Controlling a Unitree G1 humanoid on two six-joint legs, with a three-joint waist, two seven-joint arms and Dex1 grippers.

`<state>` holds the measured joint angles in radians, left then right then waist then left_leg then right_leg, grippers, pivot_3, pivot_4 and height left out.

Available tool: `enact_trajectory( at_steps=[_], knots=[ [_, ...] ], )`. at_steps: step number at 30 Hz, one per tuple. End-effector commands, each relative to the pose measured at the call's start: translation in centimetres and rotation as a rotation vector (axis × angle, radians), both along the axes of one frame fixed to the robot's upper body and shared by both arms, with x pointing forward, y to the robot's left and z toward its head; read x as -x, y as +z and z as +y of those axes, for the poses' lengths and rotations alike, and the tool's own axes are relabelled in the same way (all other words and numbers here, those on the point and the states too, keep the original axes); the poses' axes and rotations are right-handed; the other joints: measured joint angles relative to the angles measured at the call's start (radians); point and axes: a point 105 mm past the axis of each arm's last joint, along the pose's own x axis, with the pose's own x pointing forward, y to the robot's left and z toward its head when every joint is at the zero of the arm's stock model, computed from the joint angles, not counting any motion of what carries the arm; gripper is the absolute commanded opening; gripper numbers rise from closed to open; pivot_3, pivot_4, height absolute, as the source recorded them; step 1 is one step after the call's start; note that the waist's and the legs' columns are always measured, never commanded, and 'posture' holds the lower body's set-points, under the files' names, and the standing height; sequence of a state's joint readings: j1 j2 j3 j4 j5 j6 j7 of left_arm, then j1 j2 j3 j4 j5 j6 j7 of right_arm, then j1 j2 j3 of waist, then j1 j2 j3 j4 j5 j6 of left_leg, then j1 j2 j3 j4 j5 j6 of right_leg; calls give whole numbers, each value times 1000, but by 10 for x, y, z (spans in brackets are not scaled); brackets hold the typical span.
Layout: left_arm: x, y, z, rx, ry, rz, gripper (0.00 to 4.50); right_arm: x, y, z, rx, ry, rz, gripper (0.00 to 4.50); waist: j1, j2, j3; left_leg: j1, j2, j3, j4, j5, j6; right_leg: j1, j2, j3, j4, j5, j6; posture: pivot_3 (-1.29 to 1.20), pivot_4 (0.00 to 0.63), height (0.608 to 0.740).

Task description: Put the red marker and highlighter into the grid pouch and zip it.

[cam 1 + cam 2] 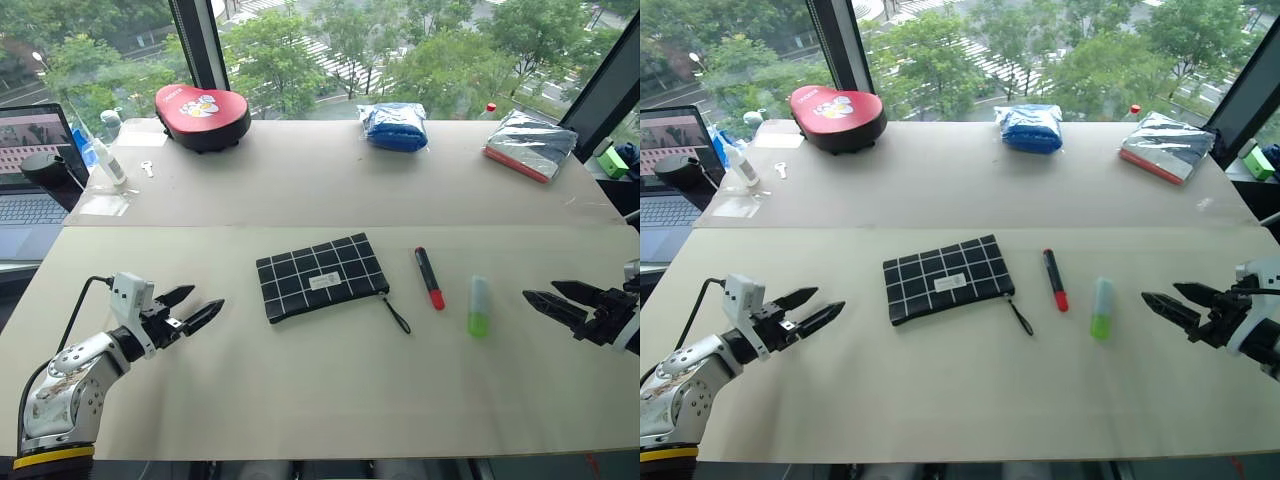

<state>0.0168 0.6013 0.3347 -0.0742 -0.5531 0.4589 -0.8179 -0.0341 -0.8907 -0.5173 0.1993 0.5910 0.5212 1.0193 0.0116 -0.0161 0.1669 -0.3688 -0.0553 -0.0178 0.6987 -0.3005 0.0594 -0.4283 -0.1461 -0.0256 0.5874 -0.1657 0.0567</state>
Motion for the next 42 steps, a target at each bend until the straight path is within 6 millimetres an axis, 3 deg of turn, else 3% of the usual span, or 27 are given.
enact_trajectory(
  at_steps=[1, 4, 7, 11, 14, 16, 17, 18, 24, 28, 31, 36, 42],
  knots=[
    [1, 12, -4, 1, -50, -51, 4442, -4, 8, 3, 31, 8, -47, 4500, 0, 0, 0, 0, 0, 0, 0, 0, 0, 0, 0, 0, 0, 0, 0, 0, 150, 740],
    [3, 13, -11, -60, -181, -105, 4442, -11, 1, 6, 38, 2, -37, 4500, 0, 0, 0, 0, 0, 0, 0, 0, 0, 0, 0, 0, 0, 0, 0, 0, 150, 740],
    [6, 2, -10, -304, -287, -183, 4500, -15, -2, 7, 46, -11, -44, 3855, 0, 0, 0, 0, 0, 0, 0, 1, -1, 0, 0, 0, 0, 0, 0, 0, 150, 740],
    [4, -9, -6, -571, -397, -285, 4500, -19, 2, 13, 20, 4, -79, 2386, 0, 0, 0, 0, 0, 1, -2, 1, -1, 0, 0, 0, -1, 0, -1, 0, 150, 740],
    [-10, 4, -10, -665, -412, -429, 4500, -22, 7, 24, -5, 49, -104, 1376, 4, 0, 0, 0, 0, 1, -2, 1, -1, -1, 0, 0, -2, 1, -1, 0, 150, 740],
    [-17, 10, -15, -692, -421, -493, 4500, -24, 10, 34, -11, 85, -115, 723, 4, 0, 0, 0, 0, 0, -2, 1, -1, -1, -1, -1, -1, 1, -1, 0, 150, 740],
    [-19, 11, -22, -696, -442, -521, 4500, -27, 12, 46, -15, 131, -126, 242, 2, 0, 0, 0, 0, 0, -2, 1, -1, -1, -1, -1, -1, 1, -1, 0, 150, 740],
    [-21, 12, -28, -698, -462, -543, 4500, -29, 13, 59, -20, 171, -135, 32, 1, 0, 0, 0, 0, 0, -2, 1, -1, -1, 0, 0, -1, 1, -1, 0, 150, 740],
    [-23, 9, -59, -664, -582, -587, 4500, -51, 12, 131, 45, 368, -138, 32, -13, 0, 0, -1, 0, 3, -2, 1, -2, -6, 0, 1, 3, 1, -1, 0, 150, 740],
    [-22, 6, -61, -689, -631, -580, 4500, -67, 8, 175, 106, 460, -149, 32, -15, 0, 0, -3, 0, 4, -2, 3, -4, -10, 0, 1, 6, 1, -1, 0, 150, 740],
    [-24, 4, -56, -730, -650, -574, 4500, -78, 3, 195, 153, 480, -144, 32, -15, 0, 0, -3, -1, 4, -2, 3, -4, -10, 0, 1, 6, 1, -1, 0, 150, 740],
    [-28, 10, -50, -760, -649, -590, 4500, -83, -10, 218, 229, 546, -107, 32, -14, 0, 0, -4, -1, 4, -1, 3, -5, -10, 0, 1, 7, 1, -1, 0, 150, 740],
    [-26, 17, -59, -758, -663, -629, 4500, -86, -37, 215, 395, 572, -30, 32, -21, 0, 0, -5, -1, 4, -1, 5, -9, -10, 0, -1, 7, 1, -1, 0, 150, 740]
  ],
)
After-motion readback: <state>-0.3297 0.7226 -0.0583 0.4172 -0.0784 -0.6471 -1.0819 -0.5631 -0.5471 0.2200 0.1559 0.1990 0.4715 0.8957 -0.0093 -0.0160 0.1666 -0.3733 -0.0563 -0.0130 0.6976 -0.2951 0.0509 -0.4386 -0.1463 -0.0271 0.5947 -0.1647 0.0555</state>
